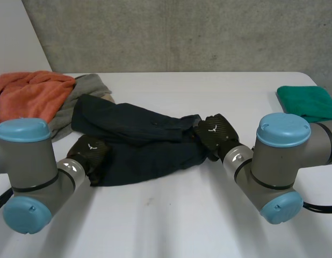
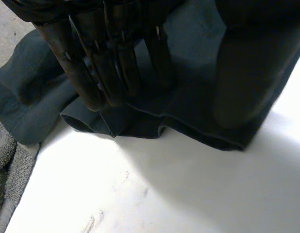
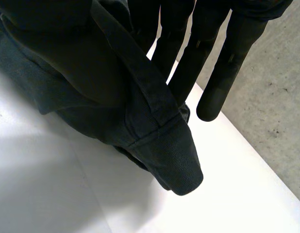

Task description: Fold the laundry.

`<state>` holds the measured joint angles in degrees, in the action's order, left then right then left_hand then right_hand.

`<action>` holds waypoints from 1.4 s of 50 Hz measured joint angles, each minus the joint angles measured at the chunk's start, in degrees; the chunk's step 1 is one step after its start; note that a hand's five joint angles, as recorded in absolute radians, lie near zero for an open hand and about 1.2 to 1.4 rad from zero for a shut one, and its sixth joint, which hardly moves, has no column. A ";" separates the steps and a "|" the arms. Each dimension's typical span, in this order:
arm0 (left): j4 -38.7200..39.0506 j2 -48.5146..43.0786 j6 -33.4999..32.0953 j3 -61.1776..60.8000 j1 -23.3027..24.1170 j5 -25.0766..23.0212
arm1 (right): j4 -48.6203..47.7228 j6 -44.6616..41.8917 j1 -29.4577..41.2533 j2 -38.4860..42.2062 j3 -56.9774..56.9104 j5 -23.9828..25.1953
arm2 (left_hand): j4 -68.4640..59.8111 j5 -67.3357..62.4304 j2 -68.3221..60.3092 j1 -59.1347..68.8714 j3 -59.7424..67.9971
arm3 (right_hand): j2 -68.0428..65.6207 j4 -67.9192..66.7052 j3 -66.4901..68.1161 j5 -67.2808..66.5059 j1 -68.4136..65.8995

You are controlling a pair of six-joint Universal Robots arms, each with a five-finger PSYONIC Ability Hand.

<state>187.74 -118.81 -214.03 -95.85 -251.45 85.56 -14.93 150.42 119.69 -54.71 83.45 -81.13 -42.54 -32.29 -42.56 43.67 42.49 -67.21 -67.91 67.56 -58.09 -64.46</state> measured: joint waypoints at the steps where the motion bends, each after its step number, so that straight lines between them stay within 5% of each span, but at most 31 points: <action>1: 0.00 -0.19 -0.12 0.18 -0.03 -0.02 | 0.08 -0.04 -0.01 0.02 0.00 -0.08 | -3.30 -3.21 -3.87 3.53 3.32 | 0.00 0.00 0.00 0.02 0.00; 2: 0.01 -0.30 -0.20 0.29 -0.04 -0.02 | 0.12 -0.06 -0.02 0.03 0.00 -0.12 | -3.30 -3.21 -3.87 3.53 3.32 | 0.00 0.00 0.00 0.00 0.00; 3: 0.03 -0.58 -0.43 0.58 -0.08 -0.09 | 0.27 -0.15 -0.09 0.02 -0.01 -0.35 | -20.60 -20.55 -20.54 21.02 20.41 | 0.00 0.00 0.00 0.00 0.00; 4: 0.04 -0.67 -0.56 0.73 -0.08 -0.13 | 0.35 -0.20 -0.15 0.00 -0.03 -0.53 | -23.99 -23.89 -24.07 23.20 23.89 | 0.00 0.00 0.00 -0.01 0.00; 18: -1.92 4.73 -0.04 0.25 0.19 -0.65 | 5.45 0.27 -1.78 -4.27 0.30 -1.36 | -25.63 -24.87 -25.42 23.07 25.33 | 0.00 0.00 0.00 -0.01 0.00; 21: -4.00 8.37 0.87 -0.71 0.34 -1.71 | 7.51 0.98 -2.15 -6.55 0.43 -1.03 | -9.47 -9.67 -9.36 5.53 9.49 | 0.00 0.00 0.00 -0.01 0.00; 25: -6.75 10.66 1.57 -1.88 1.14 -2.99 | 8.91 1.92 -2.06 -7.77 0.27 -1.01 | -9.47 -9.67 -9.36 5.53 9.49 | 0.00 -0.02 0.00 0.00 0.00; 26: -8.62 11.03 1.92 -2.82 1.95 -3.42 | 10.15 3.47 -1.52 -8.42 -0.23 -1.38 | 12.08 11.68 12.01 -17.38 -11.74 | 0.00 -0.25 0.00 -0.01 0.00; 30: -9.64 9.97 2.68 -4.23 2.86 -2.56 | 11.56 6.31 -0.44 -8.84 -1.26 -2.31 | 19.38 19.24 18.88 -20.77 -18.73 | 0.00 -0.25 0.00 -0.01 0.00; 70: -6.76 1.41 19.74 1.22 3.30 6.41 | 23.05 35.04 11.60 -11.42 -17.06 -7.17 | 18.00 17.86 17.45 -18.60 -17.40 | 0.00 -0.49 0.43 0.00 0.00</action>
<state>180.98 -117.40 -194.30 -94.63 -248.15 91.97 8.12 185.46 131.29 -66.13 66.39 -88.29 -24.53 -14.42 -25.10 25.06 25.08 -67.21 -68.40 67.99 -58.10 -64.46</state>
